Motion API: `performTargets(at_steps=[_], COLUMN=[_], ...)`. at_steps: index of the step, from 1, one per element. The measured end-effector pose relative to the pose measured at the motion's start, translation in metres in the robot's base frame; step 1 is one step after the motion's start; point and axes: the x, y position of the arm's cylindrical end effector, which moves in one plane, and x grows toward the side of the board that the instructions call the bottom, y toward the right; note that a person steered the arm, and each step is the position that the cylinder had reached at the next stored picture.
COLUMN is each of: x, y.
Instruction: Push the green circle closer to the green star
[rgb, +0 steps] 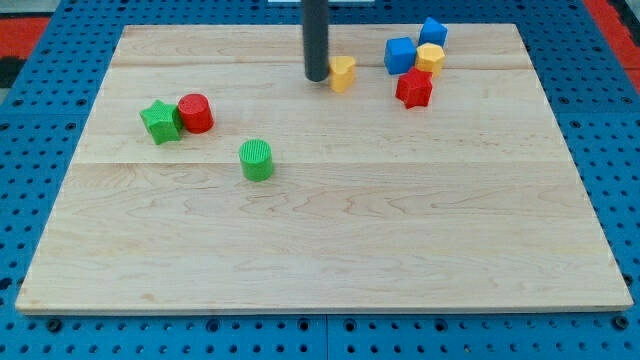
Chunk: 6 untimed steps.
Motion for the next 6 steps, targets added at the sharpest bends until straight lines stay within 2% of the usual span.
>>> performTargets(at_steps=[1, 2, 3, 4, 5, 6], x=[0.000, 0.033, 0.103, 0.148, 0.165, 0.158], y=[0.050, 0.040, 0.022, -0.008, -0.091, -0.154])
